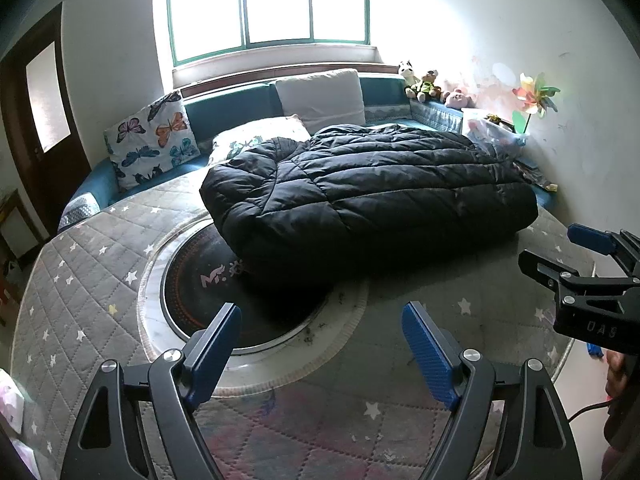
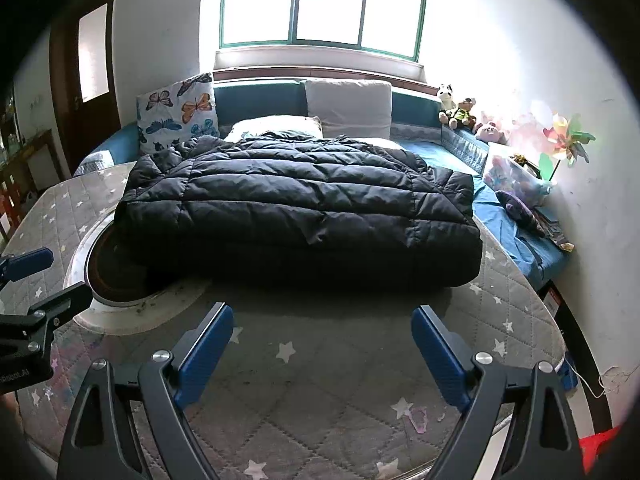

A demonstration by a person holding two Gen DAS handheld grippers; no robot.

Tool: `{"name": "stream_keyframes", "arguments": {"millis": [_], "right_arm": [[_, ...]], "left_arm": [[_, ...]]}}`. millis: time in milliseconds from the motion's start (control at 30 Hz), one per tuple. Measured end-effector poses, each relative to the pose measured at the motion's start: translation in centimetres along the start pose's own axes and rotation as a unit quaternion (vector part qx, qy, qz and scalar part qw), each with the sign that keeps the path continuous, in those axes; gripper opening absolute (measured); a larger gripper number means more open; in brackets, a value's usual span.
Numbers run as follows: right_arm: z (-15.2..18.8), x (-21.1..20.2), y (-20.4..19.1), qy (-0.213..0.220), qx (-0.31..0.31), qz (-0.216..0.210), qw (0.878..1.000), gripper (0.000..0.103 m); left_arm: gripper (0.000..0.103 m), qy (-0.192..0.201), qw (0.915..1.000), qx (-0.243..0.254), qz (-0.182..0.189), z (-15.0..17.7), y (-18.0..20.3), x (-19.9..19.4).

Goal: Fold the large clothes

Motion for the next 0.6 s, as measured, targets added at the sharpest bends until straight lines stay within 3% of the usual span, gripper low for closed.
{"name": "stream_keyframes", "arguments": {"millis": [600], "right_arm": [[0.3,0.04,-0.68,-0.001,-0.002,-0.006,1.0,0.098]], "left_arm": [[0.088,0.009,0.9999,0.0,-0.008,0.08,0.13,0.14]]}}
Point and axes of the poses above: each gripper's, at about its wrist camera, not at the fingertips, and x roughly the way its jaws point, y to its right, z to its underside, the point moved 2 cm from there along x, roughly the way its jaws point, and after that the axes turned 4 degrees about x, right-handed, at the moved point
